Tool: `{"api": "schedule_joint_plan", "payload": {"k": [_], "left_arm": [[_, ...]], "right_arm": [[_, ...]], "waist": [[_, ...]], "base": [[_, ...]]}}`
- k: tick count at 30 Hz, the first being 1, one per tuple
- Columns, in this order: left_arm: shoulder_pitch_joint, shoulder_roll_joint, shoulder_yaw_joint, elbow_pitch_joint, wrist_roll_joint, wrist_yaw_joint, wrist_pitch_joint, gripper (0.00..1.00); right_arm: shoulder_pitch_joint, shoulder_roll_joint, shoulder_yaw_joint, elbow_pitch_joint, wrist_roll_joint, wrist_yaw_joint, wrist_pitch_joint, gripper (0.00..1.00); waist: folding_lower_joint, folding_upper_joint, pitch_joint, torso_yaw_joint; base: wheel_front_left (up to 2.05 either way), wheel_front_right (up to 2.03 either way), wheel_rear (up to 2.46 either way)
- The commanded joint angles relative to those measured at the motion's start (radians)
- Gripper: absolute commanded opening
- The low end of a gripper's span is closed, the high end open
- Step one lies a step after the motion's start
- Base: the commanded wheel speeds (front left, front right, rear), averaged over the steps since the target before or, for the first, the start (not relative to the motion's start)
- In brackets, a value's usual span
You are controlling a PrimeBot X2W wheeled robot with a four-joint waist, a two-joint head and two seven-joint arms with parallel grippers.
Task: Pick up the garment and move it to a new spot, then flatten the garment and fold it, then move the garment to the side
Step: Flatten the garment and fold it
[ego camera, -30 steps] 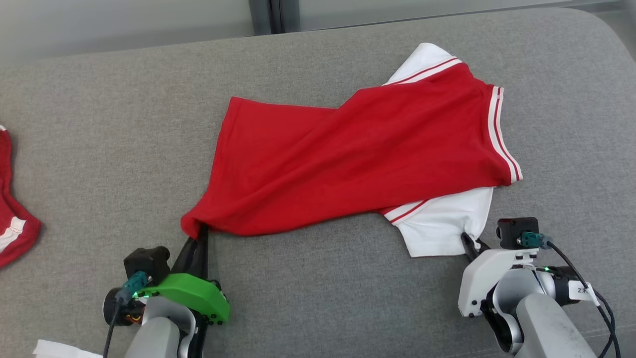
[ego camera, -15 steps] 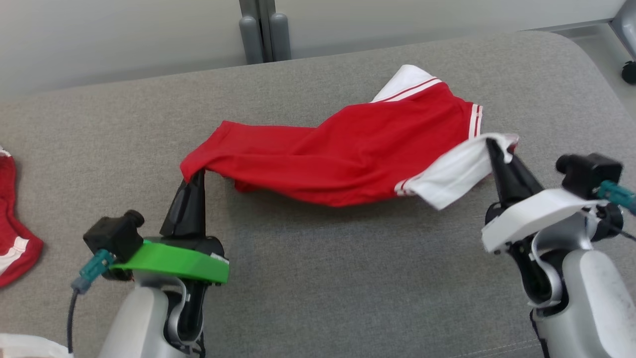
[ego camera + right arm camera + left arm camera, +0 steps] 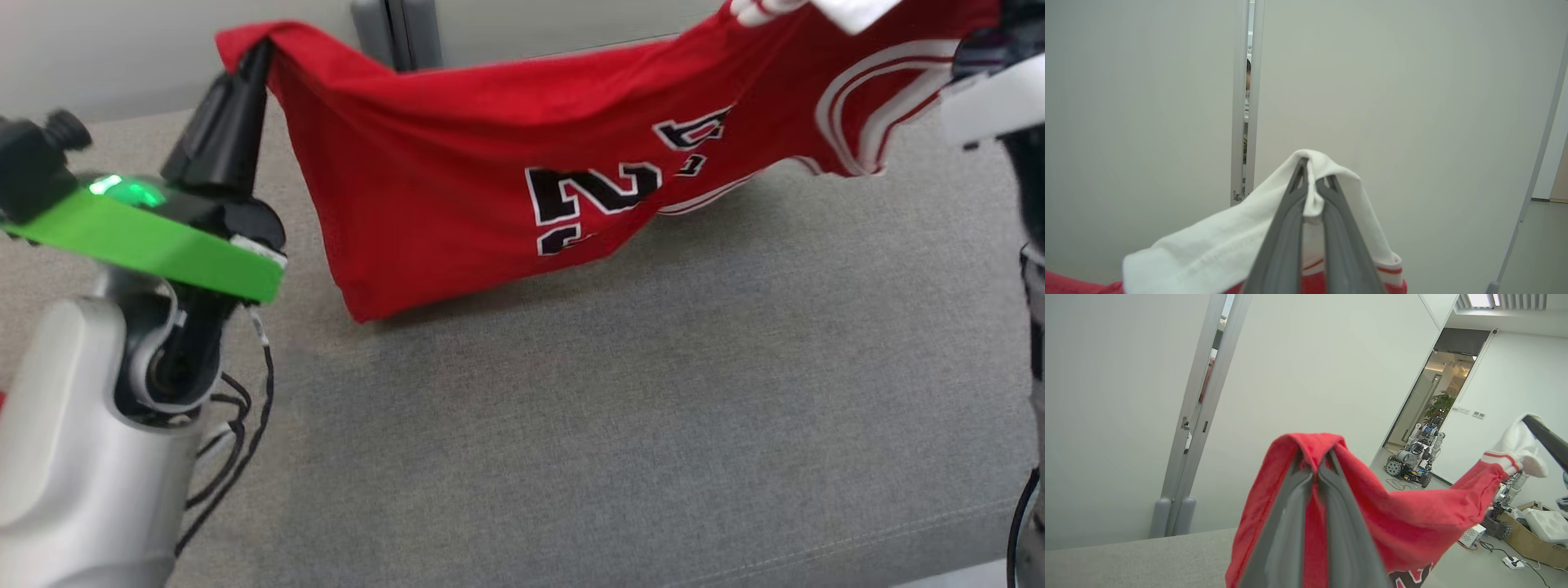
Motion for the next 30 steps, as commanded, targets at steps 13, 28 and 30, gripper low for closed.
{"api": "schedule_joint_plan", "payload": {"k": [13,28,30], "left_arm": [[-0.375,0.021,-0.012,0.167,0.031,0.027,0.101,0.0],[-0.778,0.021,0.032,0.359,0.109,-0.002,-0.238,0.0],[-0.801,0.03,0.025,0.323,0.079,-0.003,-0.263,0.0]], "right_arm": [[-0.409,-0.039,0.151,0.526,0.02,0.0,-0.028,0.0],[-0.876,0.045,0.043,0.699,-0.163,-0.001,-0.49,0.0],[-0.893,0.041,0.038,0.637,-0.171,-0.001,-0.492,0.0]], "waist": [[0.0,-0.0001,0.317,-0.06],[0.0,-0.0001,0.377,-0.064],[0.0,-0.0001,0.382,-0.06]], "base": [[0.0,0.0,0.0],[0.0,0.0,0.0],[0.0,0.0,0.0]]}}
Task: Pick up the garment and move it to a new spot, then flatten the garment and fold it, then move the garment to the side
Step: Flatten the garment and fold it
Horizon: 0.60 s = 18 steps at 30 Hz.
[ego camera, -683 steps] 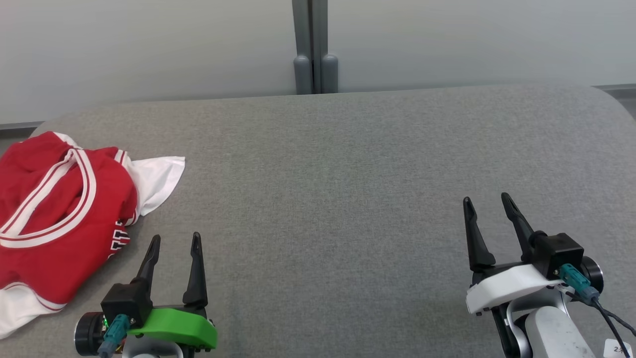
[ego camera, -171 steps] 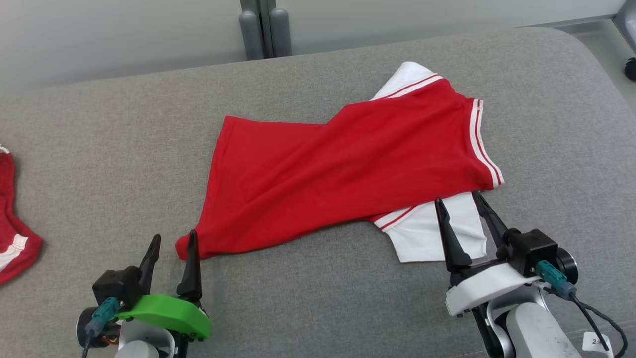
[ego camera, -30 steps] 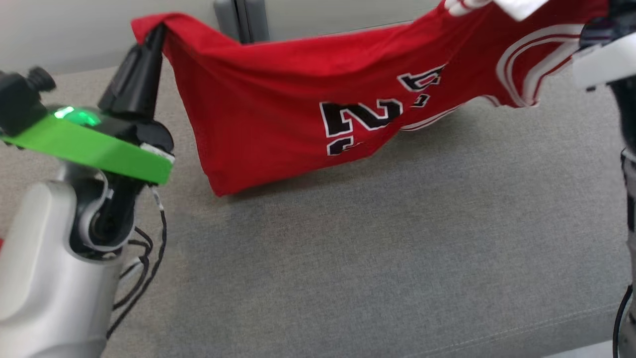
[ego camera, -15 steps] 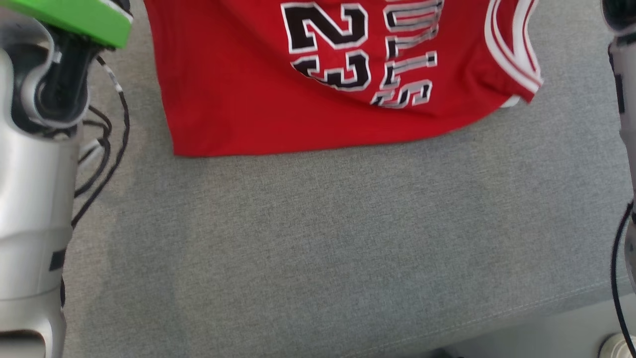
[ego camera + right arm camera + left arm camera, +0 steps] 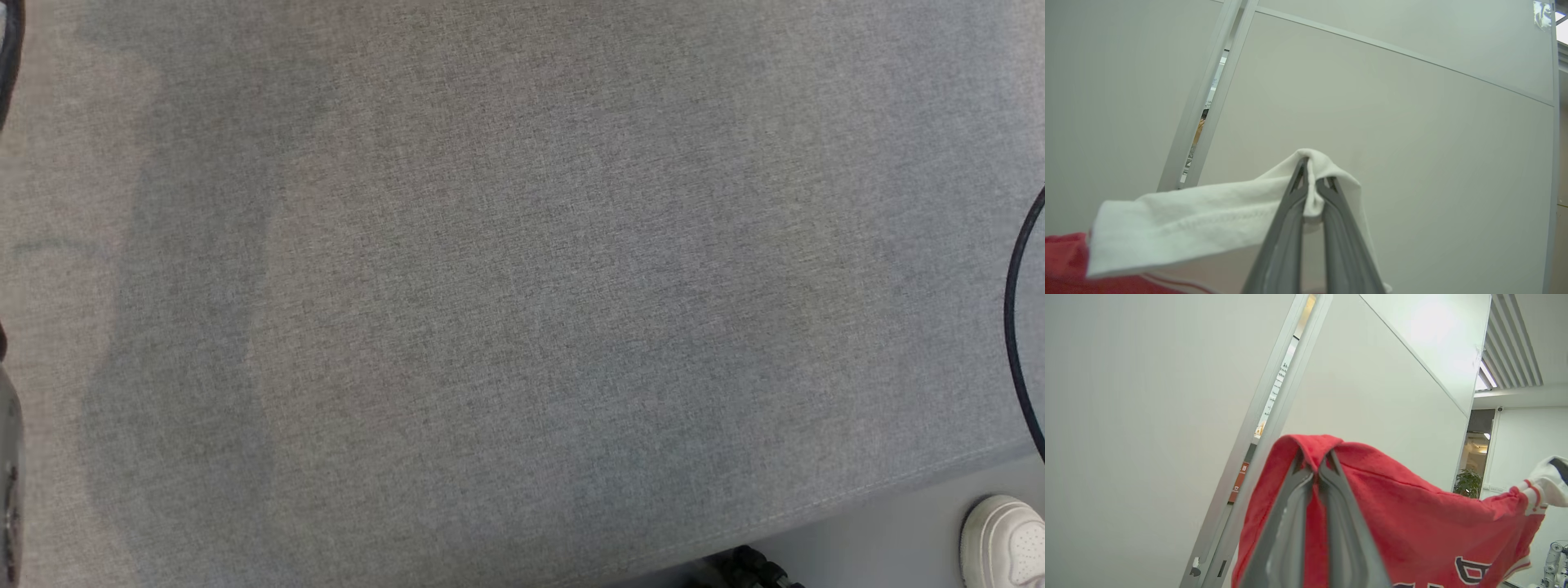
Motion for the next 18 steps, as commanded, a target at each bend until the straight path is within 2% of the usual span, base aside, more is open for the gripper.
{"api": "schedule_joint_plan", "payload": {"k": [1,4,8,14,18], "left_arm": [[-0.005,0.018,-0.01,-0.019,-0.025,-0.005,-0.012,0.0],[0.062,0.047,-0.043,-0.026,-0.052,-0.005,-0.02,0.0],[0.178,0.074,-0.112,-0.019,-0.085,-0.005,-0.029,0.0],[0.413,0.056,-0.13,-0.031,-0.123,-0.006,-0.031,0.0],[0.57,0.063,-0.168,-0.076,-0.142,-0.006,-0.03,0.0]], "right_arm": [[0.0,-0.005,0.001,-0.032,-0.007,-0.001,-0.003,0.0],[0.07,-0.016,0.024,-0.044,0.002,-0.001,-0.003,0.0],[0.173,-0.039,0.11,-0.019,0.034,-0.001,-0.004,0.0],[0.427,-0.097,0.225,-0.038,0.136,-0.001,-0.002,0.0],[0.636,-0.133,0.211,-0.118,0.234,-0.001,0.045,0.0]], "waist": [[-0.0002,0.0,0.007,0.004],[-0.0002,0.0,0.017,0.011],[-0.0002,0.0,0.023,0.019],[-0.0002,0.0,-0.017,0.041],[-0.0002,0.0,-0.078,0.053]], "base": [[0.0,0.0,0.0],[0.0,0.0,0.0],[0.0,0.0,0.0],[0.0,0.0,0.0],[0.0,0.0,0.0]]}}
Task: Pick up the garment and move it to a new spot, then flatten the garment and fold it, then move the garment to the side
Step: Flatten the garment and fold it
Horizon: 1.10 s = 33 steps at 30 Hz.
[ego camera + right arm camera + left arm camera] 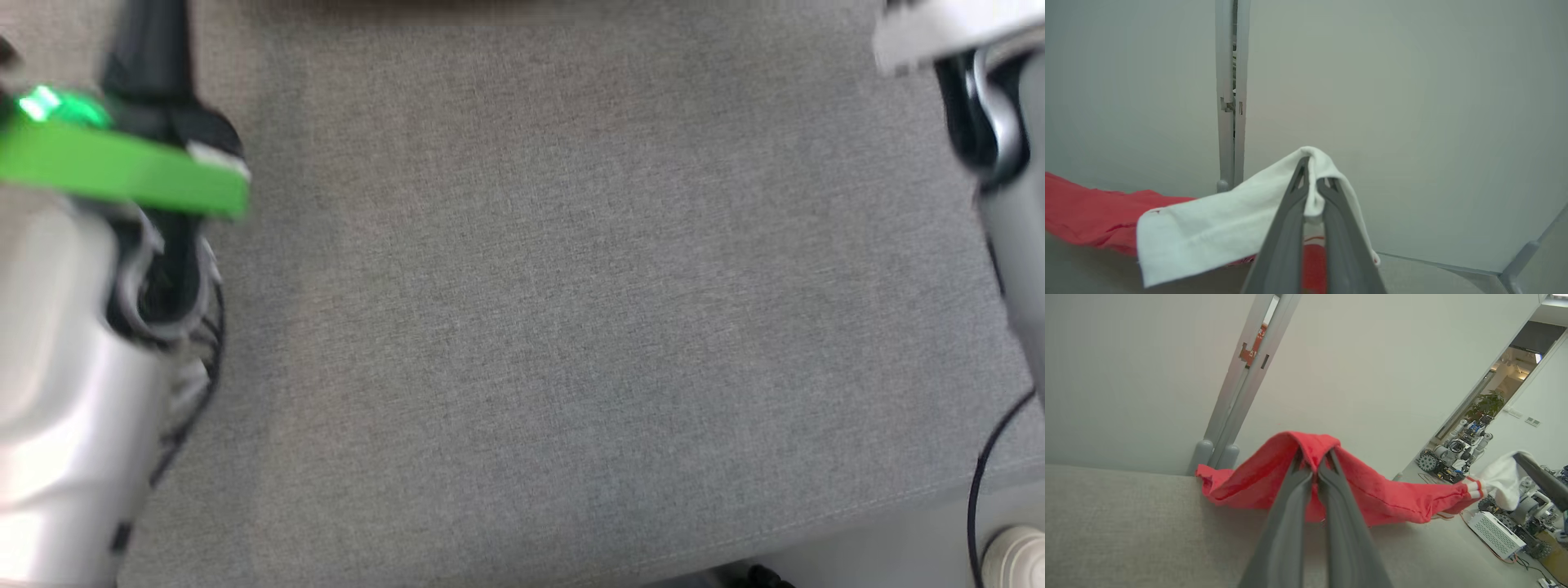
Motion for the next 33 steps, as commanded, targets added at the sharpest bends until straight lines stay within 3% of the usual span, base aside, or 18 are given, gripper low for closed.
{"api": "schedule_joint_plan", "payload": {"k": [1,6,14,22,33], "left_arm": [[0.052,0.01,-0.004,-0.019,-0.022,-0.004,-0.003,0.0],[0.235,0.012,-0.001,-0.06,-0.051,-0.004,-0.004,0.0],[0.491,-0.008,-0.004,-0.089,-0.074,-0.004,-0.004,0.0],[0.675,-0.047,0.038,-0.124,-0.041,-0.004,-0.004,0.0],[0.835,-0.09,0.035,-0.117,0.109,-0.004,-0.004,0.0]], "right_arm": [[0.08,-0.007,-0.022,-0.033,0.036,-0.002,0.027,0.0],[0.373,0.013,-0.139,-0.186,0.093,-0.002,0.184,0.0],[0.744,0.099,-0.288,-0.437,-0.002,-0.002,0.479,0.0],[0.947,0.185,-0.369,-0.588,-0.06,-0.002,0.725,0.0],[1.144,0.219,-0.375,-0.714,-0.056,-0.002,1.022,0.0]], "waist": [[-0.0001,0.0,-0.059,0.015],[-0.0001,0.0,-0.147,0.025],[-0.0001,0.0,-0.252,0.044],[-0.0001,0.0,-0.32,0.074],[-0.0001,0.0,-0.374,0.093]], "base": [[0.0,0.0,0.0],[0.0,0.0,0.0],[0.0,0.0,0.0],[0.0,0.0,0.0],[0.0,0.0,0.0]]}}
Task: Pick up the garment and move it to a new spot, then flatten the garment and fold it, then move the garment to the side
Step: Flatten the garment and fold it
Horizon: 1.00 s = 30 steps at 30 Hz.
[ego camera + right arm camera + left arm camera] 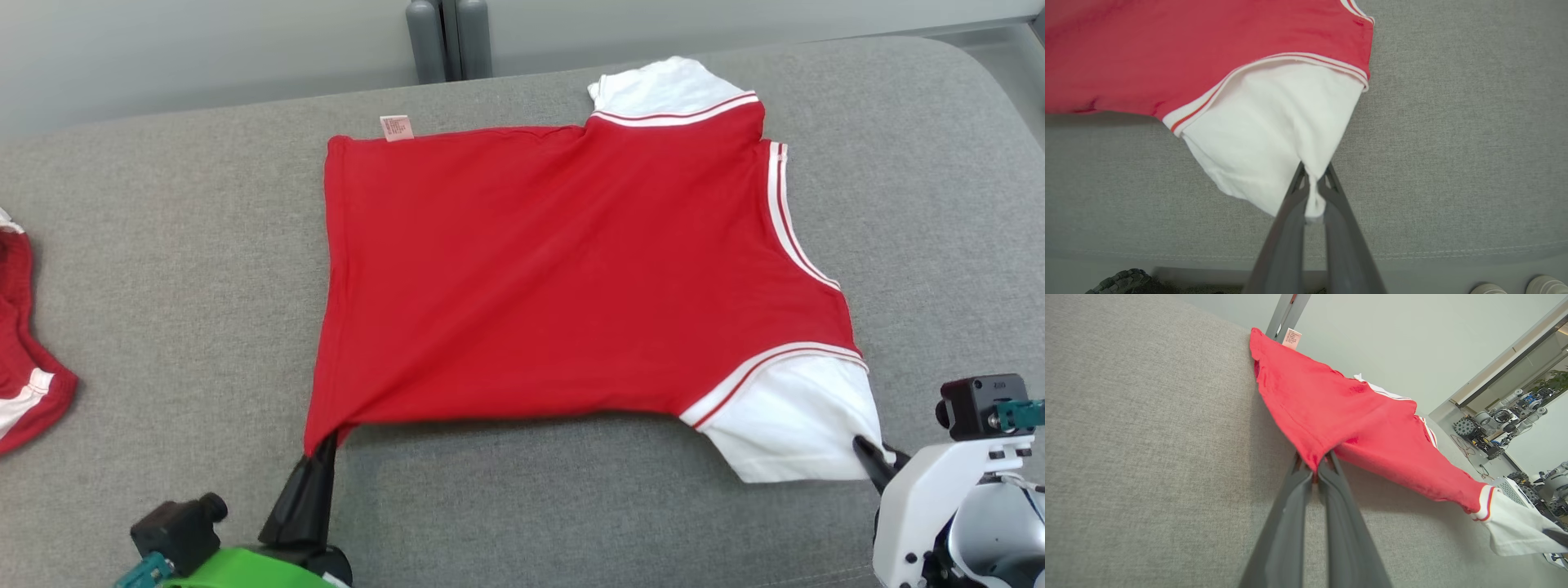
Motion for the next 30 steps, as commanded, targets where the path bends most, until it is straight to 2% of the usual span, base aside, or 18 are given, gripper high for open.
{"api": "schedule_joint_plan", "payload": {"k": [1,10,13,21,30], "left_arm": [[0.03,-0.003,-0.008,0.015,0.024,-0.004,-0.003,0.0],[0.083,-0.018,-0.027,0.073,0.096,0.009,-0.003,0.0],[0.08,-0.014,-0.04,0.086,0.118,0.017,-0.001,0.0],[0.022,-0.03,-0.068,0.081,0.123,0.017,0.015,0.0],[-0.117,-0.046,-0.07,0.069,0.068,0.01,0.112,0.0]], "right_arm": [[0.025,0.002,-0.004,-0.014,0.006,-0.001,0.022,0.0],[0.11,0.012,-0.033,-0.046,0.012,-0.001,0.178,0.0],[0.115,0.005,-0.038,-0.069,0.01,-0.001,0.194,0.0],[0.0,-0.038,-0.03,-0.046,0.017,-0.001,0.082,0.0],[-0.203,-0.116,0.04,0.084,0.053,-0.001,-0.029,0.0]], "waist": [[0.0001,0.0,-0.011,0.0],[0.0001,0.0,-0.021,0.001],[0.0001,0.0,-0.02,0.003],[0.0001,0.0,-0.015,0.008],[0.0001,0.0,0.002,0.013]], "base": [[0.0,0.0,0.0],[0.0,0.0,0.0],[0.0,0.0,0.0],[0.0,0.0,0.0],[0.0,0.0,0.0]]}}
